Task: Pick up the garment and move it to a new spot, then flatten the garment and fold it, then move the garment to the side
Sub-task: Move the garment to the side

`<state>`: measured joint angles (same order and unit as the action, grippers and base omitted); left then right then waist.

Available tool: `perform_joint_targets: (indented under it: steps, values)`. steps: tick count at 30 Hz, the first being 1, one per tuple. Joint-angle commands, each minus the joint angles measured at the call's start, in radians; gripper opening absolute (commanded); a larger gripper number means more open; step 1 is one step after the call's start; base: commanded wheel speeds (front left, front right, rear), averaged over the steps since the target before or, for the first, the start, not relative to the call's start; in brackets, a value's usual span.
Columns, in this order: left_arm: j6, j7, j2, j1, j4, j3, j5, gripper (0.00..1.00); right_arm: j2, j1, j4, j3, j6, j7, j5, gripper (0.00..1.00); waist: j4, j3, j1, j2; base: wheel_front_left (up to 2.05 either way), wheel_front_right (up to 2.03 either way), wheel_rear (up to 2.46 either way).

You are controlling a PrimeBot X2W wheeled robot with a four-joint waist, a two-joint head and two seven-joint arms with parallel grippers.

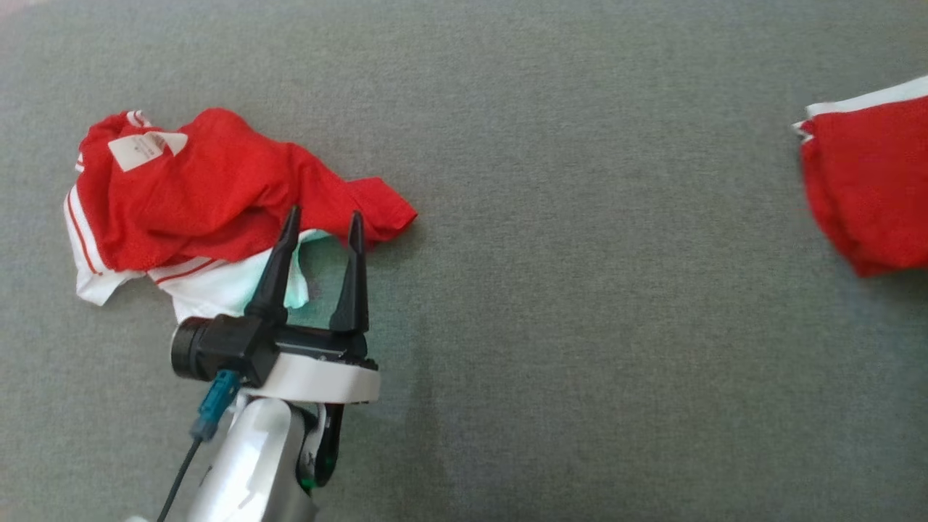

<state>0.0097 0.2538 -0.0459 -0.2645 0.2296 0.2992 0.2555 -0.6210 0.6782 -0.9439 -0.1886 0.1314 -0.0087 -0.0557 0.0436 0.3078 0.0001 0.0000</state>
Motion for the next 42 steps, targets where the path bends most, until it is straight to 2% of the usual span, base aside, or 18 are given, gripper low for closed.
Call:
perform_joint_targets:
  steps: [1, 4, 15, 16, 17, 23, 30, 36, 42]
  values:
    - [-0.001, 0.008, -0.004, -0.035, -0.034, -0.036, -0.008, 1.00, -0.038, 0.025, 0.015, 0.004, -0.001, -0.016, 0.018, 0.00, 0.005, 0.006, -0.0001, 0.0000, 0.00, 0.00, 0.00]
    - [-0.003, 0.008, -0.004, -0.038, -0.036, -0.041, -0.009, 1.00, -0.046, 0.040, -0.016, 0.042, -0.001, -0.031, 0.046, 0.00, 0.009, 0.013, -0.0001, 0.0000, 0.00, 0.00, 0.00]
    - [-0.006, 0.008, -0.004, -0.046, -0.035, -0.048, -0.012, 1.00, 0.000, 0.070, -0.069, 0.138, -0.001, -0.040, 0.134, 0.00, 0.008, 0.022, -0.0001, 0.0000, 0.00, 0.00, 0.00]
    - [-0.006, 0.008, -0.004, -0.045, -0.034, -0.049, -0.012, 1.00, 0.005, 0.072, -0.067, 0.146, -0.001, -0.044, 0.143, 0.41, 0.007, 0.021, -0.0001, 0.0000, 0.00, 0.00, 0.00]
    - [-0.006, 0.008, -0.004, -0.045, -0.033, -0.051, -0.013, 1.00, 0.010, 0.075, -0.064, 0.158, -0.001, -0.046, 0.153, 1.00, 0.006, 0.019, -0.0001, 0.0000, 0.00, 0.00, 0.00]
    - [-0.005, 0.008, -0.004, -0.040, -0.026, -0.060, -0.014, 1.00, 0.046, 0.080, -0.037, 0.224, -0.001, -0.057, 0.199, 1.00, -0.007, -0.008, -0.0001, 0.0000, 0.00, 0.00, 0.00]
    - [0.010, 0.008, -0.005, -0.023, -0.027, -0.103, -0.031, 1.00, 0.155, 0.078, 0.075, 0.261, -0.001, -0.101, 0.236, 1.00, -0.030, -0.076, -0.0001, 0.0000, 0.00, 0.00, 0.00]
    - [0.007, 0.008, -0.005, 0.002, -0.032, -0.141, -0.037, 1.00, 0.276, 0.060, 0.210, 0.252, -0.001, -0.122, 0.196, 1.00, -0.042, -0.142, -0.0001, 0.0000, 0.00, 0.00, 0.00]
    - [0.000, 0.008, -0.004, 0.034, -0.033, -0.155, -0.037, 1.00, 0.385, -0.006, 0.376, 0.214, -0.001, -0.138, 0.100, 1.00, -0.033, -0.210, -0.0001, 0.0000, 0.00, 0.00, 0.00]
